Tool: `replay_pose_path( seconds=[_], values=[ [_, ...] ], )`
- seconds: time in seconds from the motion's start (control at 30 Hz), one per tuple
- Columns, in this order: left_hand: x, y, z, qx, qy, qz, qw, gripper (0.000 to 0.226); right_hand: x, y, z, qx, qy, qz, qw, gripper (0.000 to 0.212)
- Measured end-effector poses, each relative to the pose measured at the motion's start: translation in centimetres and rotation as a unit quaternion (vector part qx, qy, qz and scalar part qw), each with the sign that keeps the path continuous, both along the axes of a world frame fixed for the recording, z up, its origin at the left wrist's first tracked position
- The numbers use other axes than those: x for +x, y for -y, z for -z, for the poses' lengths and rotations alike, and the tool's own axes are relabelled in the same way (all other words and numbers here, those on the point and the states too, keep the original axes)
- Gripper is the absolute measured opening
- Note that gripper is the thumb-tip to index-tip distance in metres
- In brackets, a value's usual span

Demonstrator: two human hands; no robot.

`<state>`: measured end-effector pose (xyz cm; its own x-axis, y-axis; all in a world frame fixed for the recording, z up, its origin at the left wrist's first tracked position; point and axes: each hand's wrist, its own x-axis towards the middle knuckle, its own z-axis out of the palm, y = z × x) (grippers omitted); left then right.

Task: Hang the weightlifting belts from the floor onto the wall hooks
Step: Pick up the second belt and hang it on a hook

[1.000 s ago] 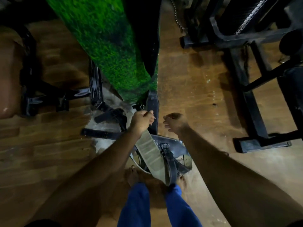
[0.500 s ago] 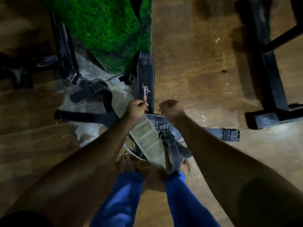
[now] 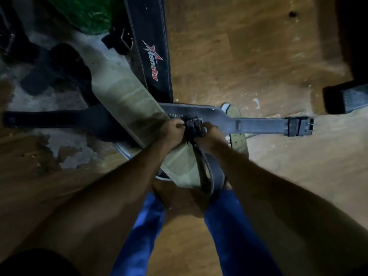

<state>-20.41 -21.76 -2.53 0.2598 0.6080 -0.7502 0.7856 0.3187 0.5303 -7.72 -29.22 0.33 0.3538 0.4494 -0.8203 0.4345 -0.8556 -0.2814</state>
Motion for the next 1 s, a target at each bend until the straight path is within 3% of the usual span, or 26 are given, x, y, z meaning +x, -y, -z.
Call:
replay_pose_path(
  seconds=[0.1,0.3,0.43,0.53,0.6,0.67,0.77,1.0],
  values=[
    [0.4,-0.2,1.9,0.045,-0.002,-0.010,0.999,0.025,-0.7,0.1,1.6,0.051,0.003,0.016,0.999,0.048],
    [1.5,-4.6,3.1,0.089,0.012,-0.143,0.986,0.024,-1.1,-5.0,3.7,0.179,-0.044,0.135,0.974,0.042],
    [2.4,-9.3,2.3,0.171,-0.027,-0.229,0.958,0.052,-1.6,-10.8,3.9,0.231,-0.092,0.211,0.945,0.044],
    [3.2,-14.1,2.1,0.248,-0.104,-0.203,0.941,0.066,-1.6,-16.3,5.4,0.262,-0.130,0.239,0.926,0.049],
    [3.9,-17.3,2.5,0.206,-0.003,-0.232,0.951,0.053,-1.1,-19.2,6.4,0.288,-0.137,0.248,0.915,0.038],
    [3.3,-19.3,3.1,0.148,0.092,-0.268,0.947,0.033,-0.5,-20.3,6.2,0.297,-0.134,0.252,0.911,0.009],
    [0.8,-20.0,2.6,0.105,0.152,-0.250,0.950,0.011,-0.4,-19.6,5.2,0.291,-0.149,0.257,0.909,0.020],
    [-0.2,-17.7,-5.4,0.061,0.204,-0.256,0.943,0.023,-0.6,-17.0,-2.2,0.291,-0.178,0.311,0.887,0.015]
  ],
)
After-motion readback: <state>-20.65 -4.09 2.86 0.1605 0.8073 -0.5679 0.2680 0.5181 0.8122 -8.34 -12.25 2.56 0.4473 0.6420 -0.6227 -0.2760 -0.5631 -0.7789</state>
